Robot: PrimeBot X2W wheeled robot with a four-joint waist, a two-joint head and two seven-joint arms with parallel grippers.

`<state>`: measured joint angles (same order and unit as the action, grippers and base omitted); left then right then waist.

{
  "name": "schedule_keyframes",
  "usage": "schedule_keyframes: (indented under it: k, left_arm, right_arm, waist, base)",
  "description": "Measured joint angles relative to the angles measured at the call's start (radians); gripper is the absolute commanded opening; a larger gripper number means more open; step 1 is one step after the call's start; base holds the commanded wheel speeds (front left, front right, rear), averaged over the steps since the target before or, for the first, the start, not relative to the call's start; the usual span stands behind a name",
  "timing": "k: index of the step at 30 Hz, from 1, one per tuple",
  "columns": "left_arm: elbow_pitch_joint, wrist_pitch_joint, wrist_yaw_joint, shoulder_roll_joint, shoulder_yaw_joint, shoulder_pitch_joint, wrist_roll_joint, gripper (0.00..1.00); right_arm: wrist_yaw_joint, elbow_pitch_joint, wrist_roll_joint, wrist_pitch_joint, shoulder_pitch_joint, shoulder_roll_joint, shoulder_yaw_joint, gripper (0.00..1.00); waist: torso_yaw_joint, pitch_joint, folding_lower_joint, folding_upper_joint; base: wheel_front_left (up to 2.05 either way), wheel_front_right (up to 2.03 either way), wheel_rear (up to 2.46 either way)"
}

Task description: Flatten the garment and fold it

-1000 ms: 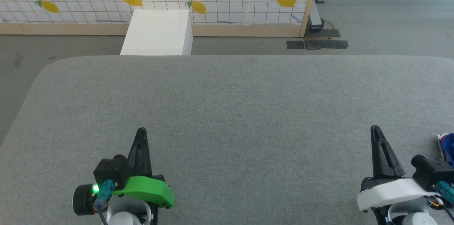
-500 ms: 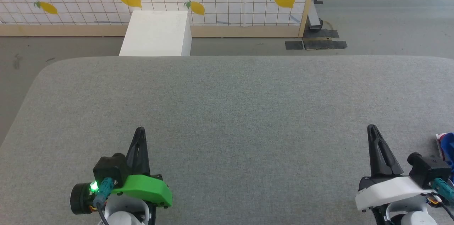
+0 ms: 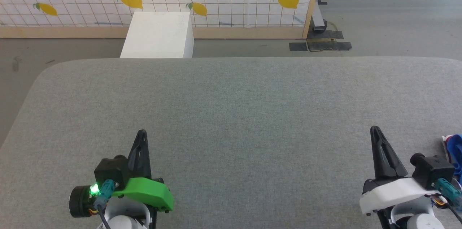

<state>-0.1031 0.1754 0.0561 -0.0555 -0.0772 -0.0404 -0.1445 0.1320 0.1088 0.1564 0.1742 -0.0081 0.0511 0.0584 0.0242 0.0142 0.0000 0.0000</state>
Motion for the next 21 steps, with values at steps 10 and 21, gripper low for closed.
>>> schedule_keyframes:
  k: [10,21]
  left_arm:
    - [0.013,-0.025,-0.004,0.000,0.008,0.002,0.010,0.00]
    - [0.024,-0.044,-0.012,0.000,0.019,0.004,0.039,0.00]
  right_arm:
    - [0.000,-0.013,-0.021,-0.023,0.000,0.000,-0.007,0.00]
    - [0.000,-0.026,-0.035,-0.045,0.000,0.000,-0.015,0.00]
  waist:
    - [-0.003,-0.002,0.0000,0.0000]
    - [-0.006,-0.004,0.0000,0.0000]
  base:
    - [0.00,0.00,0.00]
    - [0.00,0.00,0.00]
